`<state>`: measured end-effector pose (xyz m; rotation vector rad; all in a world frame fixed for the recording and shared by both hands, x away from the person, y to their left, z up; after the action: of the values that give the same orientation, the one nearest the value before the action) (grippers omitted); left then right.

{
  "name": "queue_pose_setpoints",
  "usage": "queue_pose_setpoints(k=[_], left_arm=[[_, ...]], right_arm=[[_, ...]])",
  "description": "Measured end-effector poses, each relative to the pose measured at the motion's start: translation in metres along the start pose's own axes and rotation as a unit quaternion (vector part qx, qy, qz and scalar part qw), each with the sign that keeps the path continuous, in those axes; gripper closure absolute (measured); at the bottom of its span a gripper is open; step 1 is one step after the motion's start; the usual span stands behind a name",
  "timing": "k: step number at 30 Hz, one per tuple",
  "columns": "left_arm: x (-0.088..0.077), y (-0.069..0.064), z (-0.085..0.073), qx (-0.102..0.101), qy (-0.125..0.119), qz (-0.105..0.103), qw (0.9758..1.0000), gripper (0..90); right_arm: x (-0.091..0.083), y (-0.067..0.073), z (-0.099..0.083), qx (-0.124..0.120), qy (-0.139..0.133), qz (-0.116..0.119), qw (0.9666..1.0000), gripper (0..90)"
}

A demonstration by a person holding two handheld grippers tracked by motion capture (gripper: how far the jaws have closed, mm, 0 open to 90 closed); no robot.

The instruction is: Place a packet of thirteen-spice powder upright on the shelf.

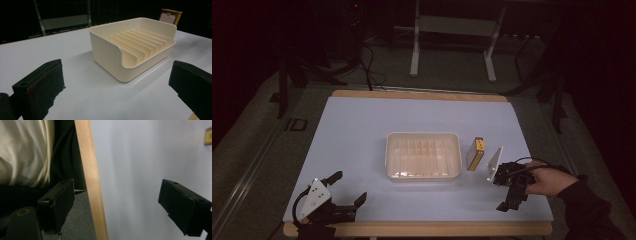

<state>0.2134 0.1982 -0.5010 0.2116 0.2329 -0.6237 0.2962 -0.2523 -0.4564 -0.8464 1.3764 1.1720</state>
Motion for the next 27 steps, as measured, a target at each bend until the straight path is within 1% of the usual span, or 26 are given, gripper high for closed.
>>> queue_pose_setpoints(k=[1, 6, 11, 14, 17, 19, 22, 26, 27], left_arm=[[0.000, 0.000, 0.000, 0.000, 0.000, 0.000, 1.0000, 0.0], [0.000, 0.000, 0.000, 0.000, 0.001, 0.000, 1.0000, 0.0], [0.001, 0.000, 0.000, 0.002, 0.002, -0.001, 1.0000, 0.0], [0.000, 0.000, 0.000, 0.002, 0.003, -0.001, 1.0000, 0.0], [0.000, 0.000, 0.000, 0.001, 0.002, -0.001, 1.0000, 0.1], [0.000, 0.000, 0.000, 0.001, 0.002, -0.001, 1.0000, 0.0], [0.000, 0.000, 0.000, 0.001, 0.001, -0.001, 1.0000, 0.0], [0.000, 0.000, 0.000, 0.001, 0.001, -0.001, 1.0000, 0.0], [0.000, 0.000, 0.000, 0.001, 0.001, -0.001, 1.0000, 0.0]], right_arm=[[0.000, 0.001, 0.001, -0.005, -0.001, -0.002, 1.0000, 13.6], [-0.001, 0.003, 0.008, -0.012, -0.004, 0.001, 0.9999, 13.5], [-0.001, 0.007, 0.015, -0.025, 0.002, 0.008, 0.9996, 13.9], [0.001, 0.009, 0.019, -0.034, 0.011, 0.010, 0.9993, 13.9], [0.000, 0.011, 0.023, -0.039, 0.011, 0.014, 0.9991, 13.9], [-0.001, 0.012, 0.026, -0.042, 0.010, 0.013, 0.9990, 13.9], [-0.003, 0.014, 0.027, -0.052, 0.016, 0.008, 0.9985, 14.0], [-0.008, 0.015, 0.032, -0.053, 0.008, 0.007, 0.9985, 14.2], [-0.010, 0.015, 0.033, -0.057, 0.006, 0.004, 0.9983, 14.2]])
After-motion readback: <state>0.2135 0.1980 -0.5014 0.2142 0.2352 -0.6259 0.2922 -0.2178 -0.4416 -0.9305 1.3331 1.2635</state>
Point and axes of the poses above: each handheld gripper's, and its own axes: x roughly forward along the jaws, z roughly out of its top, y roughly to its left, the point moved 4 cm from there along x, roughly forward along the jaws, and after that the axes turned 9 degrees about x, right-handed, at the moved point
